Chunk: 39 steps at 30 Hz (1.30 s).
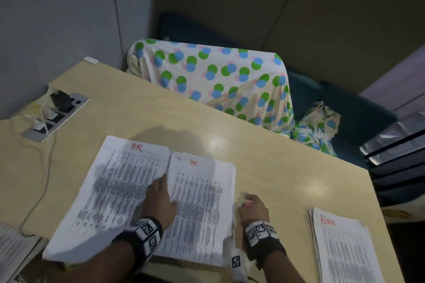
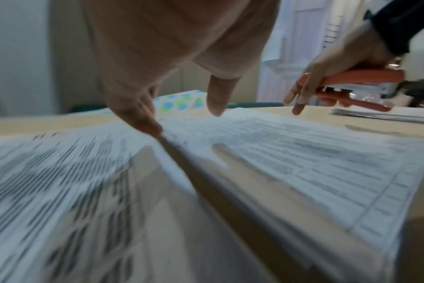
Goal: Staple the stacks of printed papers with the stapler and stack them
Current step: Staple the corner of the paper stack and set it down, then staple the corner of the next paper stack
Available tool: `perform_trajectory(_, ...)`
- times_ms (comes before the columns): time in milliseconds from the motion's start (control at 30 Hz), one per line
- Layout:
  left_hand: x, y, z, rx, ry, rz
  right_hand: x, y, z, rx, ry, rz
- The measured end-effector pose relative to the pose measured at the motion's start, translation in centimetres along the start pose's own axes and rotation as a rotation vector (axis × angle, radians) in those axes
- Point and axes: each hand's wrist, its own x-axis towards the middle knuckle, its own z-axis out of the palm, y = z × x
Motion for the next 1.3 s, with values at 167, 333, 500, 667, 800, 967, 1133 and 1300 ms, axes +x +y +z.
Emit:
perform_trajectory(167,-0.6,3.6,2.3,-0.099,-0.130,0.203,1.2,5.6,-5.3,0.003,0.055,0.112)
perform_trajectory(333,-1.6,8.2,6.6,-0.122,-0.383,0.252,3.1,14.2,-12.3,-0.011,0.176,0.248)
perform_trajectory(500,-3.7,12.4,11.6,-0.072,-0.533,0.285,1.6,22.1,-17.3,0.039,0.273,0.382)
perform_trajectory(667,-5.4,15.8,15.7,-0.012,-0.602,0.298,2.5,27.8,-20.2,0.011,0.241,0.433)
perform_trajectory(800,-5.0,18.4,18.5,-0.004,-0.564,0.269,4.3,29.7,-22.2,0.030,0.277,0.436)
perform_trajectory(967,-5.0,21.7,21.9,-0.025,-0.534,0.207,7.0,33.4,-23.1,-0.012,0.249,0.463)
perform_trajectory(1133,-6.8,23.5,24.7,0.020,-0.612,0.112,6.1,32.9,-21.6,-0.162,0.177,0.478)
perform_trajectory(1300,-7.4,25.0,25.3,0.010,-0.519,0.021,5.8,29.2,-18.3,-0.067,0.119,0.435)
